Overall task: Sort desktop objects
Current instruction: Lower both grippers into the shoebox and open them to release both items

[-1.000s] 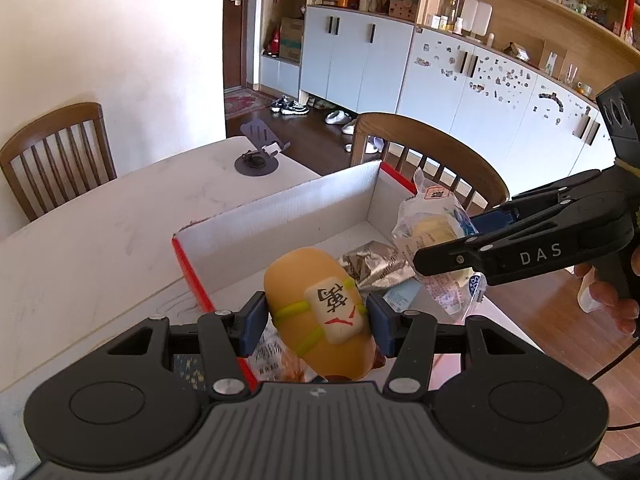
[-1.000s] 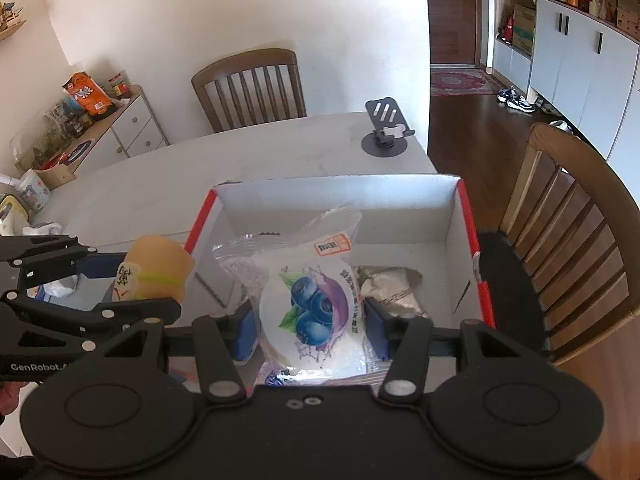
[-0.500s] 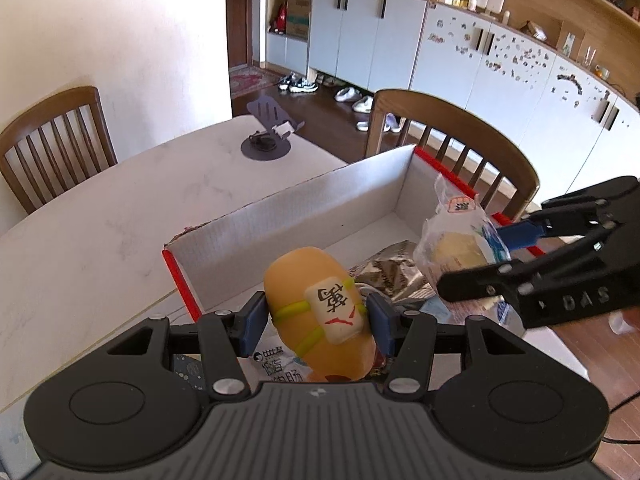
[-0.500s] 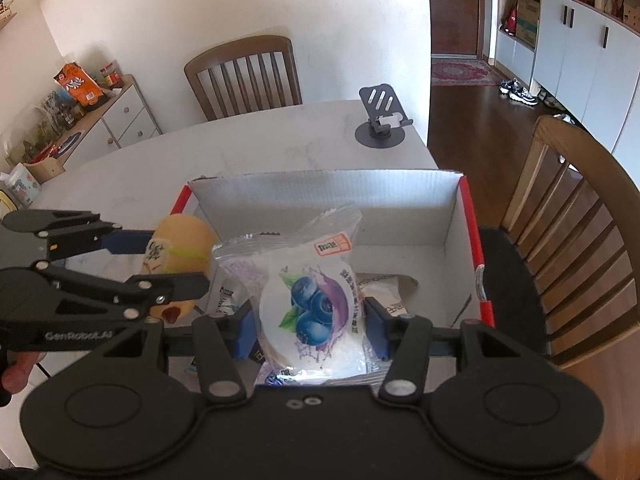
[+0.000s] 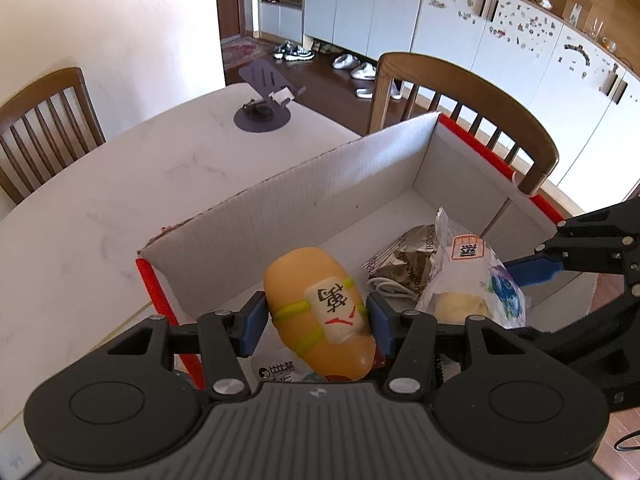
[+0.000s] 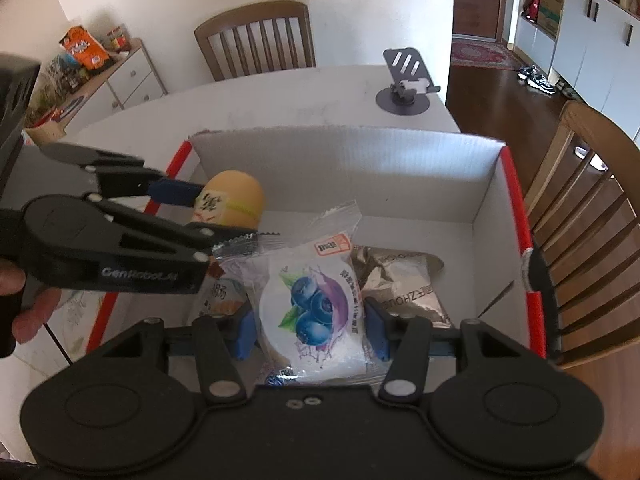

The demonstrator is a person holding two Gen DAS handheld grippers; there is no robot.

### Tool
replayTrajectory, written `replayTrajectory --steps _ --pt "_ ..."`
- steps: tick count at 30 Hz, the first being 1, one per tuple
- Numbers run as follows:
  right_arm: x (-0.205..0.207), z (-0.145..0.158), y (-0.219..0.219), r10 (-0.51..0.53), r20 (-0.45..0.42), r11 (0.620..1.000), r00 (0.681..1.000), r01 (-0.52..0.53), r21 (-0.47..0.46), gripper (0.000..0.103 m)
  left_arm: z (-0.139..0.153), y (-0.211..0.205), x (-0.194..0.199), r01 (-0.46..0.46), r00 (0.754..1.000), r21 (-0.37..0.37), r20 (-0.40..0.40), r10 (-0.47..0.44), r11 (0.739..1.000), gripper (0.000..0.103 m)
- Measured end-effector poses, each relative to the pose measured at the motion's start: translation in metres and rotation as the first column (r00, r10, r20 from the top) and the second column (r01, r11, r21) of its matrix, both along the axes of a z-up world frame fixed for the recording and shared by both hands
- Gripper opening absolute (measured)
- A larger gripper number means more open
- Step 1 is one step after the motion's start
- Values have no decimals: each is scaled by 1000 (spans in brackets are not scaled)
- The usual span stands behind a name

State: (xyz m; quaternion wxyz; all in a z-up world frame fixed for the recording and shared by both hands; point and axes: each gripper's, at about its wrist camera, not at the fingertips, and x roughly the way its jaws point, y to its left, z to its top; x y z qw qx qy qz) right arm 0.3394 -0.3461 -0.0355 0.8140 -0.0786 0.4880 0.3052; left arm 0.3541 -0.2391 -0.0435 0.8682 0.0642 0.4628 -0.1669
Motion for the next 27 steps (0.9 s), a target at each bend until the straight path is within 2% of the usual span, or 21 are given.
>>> replayTrajectory --steps 8,17,21,27 --pt "2 -12 4 29 -15 999 999 -30 -27 53 -14 1 11 -6 999 21 -41 7 1000 53" --pt "-2 -24 14 98 -15 993 995 -98 -62 53 -16 -10 14 28 999 102 -21 -26 994 53" --pt "1 -29 12 91 -33 994 995 -93 -55 53 -14 -23 16 70 997 91 -18 -69 993 53" --pt "5 -35 12 88 -48 995 995 -91 -51 53 -27 -30 26 77 995 103 -64 -71 992 53"
